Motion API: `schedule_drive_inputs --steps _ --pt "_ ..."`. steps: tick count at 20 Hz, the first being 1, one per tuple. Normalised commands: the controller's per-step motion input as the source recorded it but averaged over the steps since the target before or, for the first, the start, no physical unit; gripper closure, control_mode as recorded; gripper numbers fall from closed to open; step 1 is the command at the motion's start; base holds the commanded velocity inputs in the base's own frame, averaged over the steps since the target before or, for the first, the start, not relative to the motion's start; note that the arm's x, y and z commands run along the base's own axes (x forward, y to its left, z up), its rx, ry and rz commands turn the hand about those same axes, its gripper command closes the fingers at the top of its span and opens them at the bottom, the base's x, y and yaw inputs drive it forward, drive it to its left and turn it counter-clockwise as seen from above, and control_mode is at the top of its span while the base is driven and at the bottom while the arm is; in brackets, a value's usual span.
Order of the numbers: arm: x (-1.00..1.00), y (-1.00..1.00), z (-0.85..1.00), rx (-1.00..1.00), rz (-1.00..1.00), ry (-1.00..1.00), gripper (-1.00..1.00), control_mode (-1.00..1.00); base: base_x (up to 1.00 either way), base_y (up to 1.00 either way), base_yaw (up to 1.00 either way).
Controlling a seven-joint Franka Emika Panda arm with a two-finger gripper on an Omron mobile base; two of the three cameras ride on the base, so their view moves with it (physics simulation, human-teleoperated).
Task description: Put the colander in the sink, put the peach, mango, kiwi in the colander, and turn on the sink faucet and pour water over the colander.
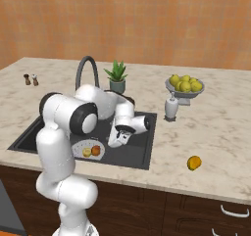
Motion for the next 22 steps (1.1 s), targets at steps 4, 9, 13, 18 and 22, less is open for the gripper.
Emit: schedule_drive_inputs --steps 4,9,13,18,22 --pt "0.00 -0.64 0.38 -0.25 -0.26 0.04 -1.00 -1.00 0.00 0.00 0.00" --pt "0.09 -0.75 0.09 -0.29 -0.29 0.07 -1.00 -1.00 0.00 0.00 0.00" --pt "0.24 -0.93 0.19 -0.17 -0.21 0.07 -1.00 -1.00 0.00 0.00 0.00" --pt "0.09 -1.00 0.08 -0.15 -0.15 0.08 -1.00 -1.00 0.00 0.00 0.00" --pt "-0.02 -0.94 0.00 -0.19 0.00 0.09 -1.00 -1.00 0.00 0.00 0.00"
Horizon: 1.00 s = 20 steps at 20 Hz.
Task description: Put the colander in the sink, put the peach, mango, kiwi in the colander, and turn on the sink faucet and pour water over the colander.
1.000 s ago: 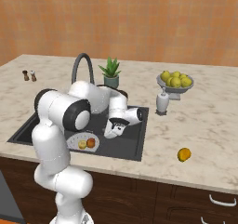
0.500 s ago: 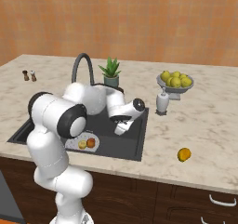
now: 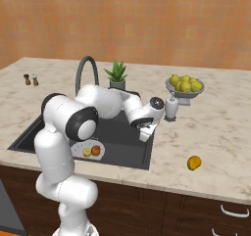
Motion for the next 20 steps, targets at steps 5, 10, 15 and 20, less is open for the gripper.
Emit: schedule_drive_inputs --steps 5,10,15,20 --pt "-0.35 -0.81 0.01 -0.20 0.07 0.00 -1.00 -1.00 0.00 0.00 0.00" --pt "-0.48 -0.71 0.00 -0.19 0.19 0.00 -1.00 -1.00 0.00 0.00 0.00" --pt "-0.53 -0.67 0.00 -0.08 0.23 0.05 -1.00 -1.00 0.00 0.00 0.00" --pt "-0.32 -0.55 0.00 -0.11 0.22 0.09 -1.00 -1.00 0.00 0.00 0.00"
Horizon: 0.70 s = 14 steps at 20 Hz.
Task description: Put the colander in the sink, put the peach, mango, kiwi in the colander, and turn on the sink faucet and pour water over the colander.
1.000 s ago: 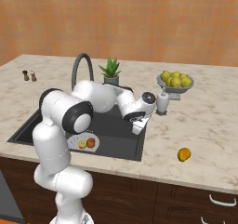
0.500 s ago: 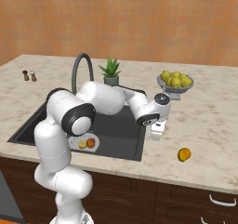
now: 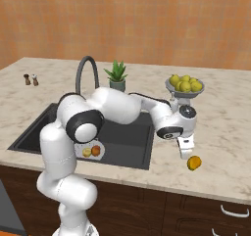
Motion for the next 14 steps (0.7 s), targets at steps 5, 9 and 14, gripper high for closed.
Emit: schedule_drive_inputs --steps 5,9,14 --pt "0.00 -0.31 0.00 -0.13 0.28 0.15 -1.00 -1.00 0.00 0.00 0.00" --pt "0.00 -0.27 -0.05 -0.13 0.28 0.21 -1.00 -1.00 0.00 0.00 0.00" --pt "0.00 -0.51 -0.28 -0.02 0.16 0.05 -1.00 -1.00 0.00 0.00 0.00"
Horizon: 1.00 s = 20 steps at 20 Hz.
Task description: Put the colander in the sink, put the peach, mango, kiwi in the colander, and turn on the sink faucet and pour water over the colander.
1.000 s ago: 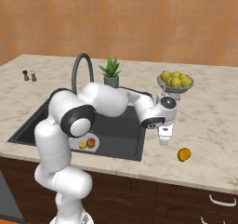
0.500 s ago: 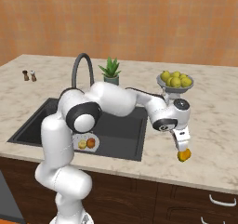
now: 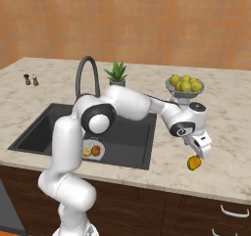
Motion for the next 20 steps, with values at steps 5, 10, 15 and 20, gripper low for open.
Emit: schedule_drive_inputs --steps 5,10,15,20 --pt "0.00 -0.59 -0.29 0.00 0.10 0.01 -1.00 -1.00 0.00 0.00 0.00" --pt "0.00 -0.01 -0.10 -0.01 0.13 0.01 -1.00 -1.00 0.00 0.00 0.00" --pt "-0.04 0.38 -0.07 -0.10 0.12 0.04 -1.00 -1.00 0.00 0.00 0.00" --pt "-0.43 0.38 -0.15 -0.15 0.03 0.01 -1.00 -1.00 0.00 0.00 0.00"
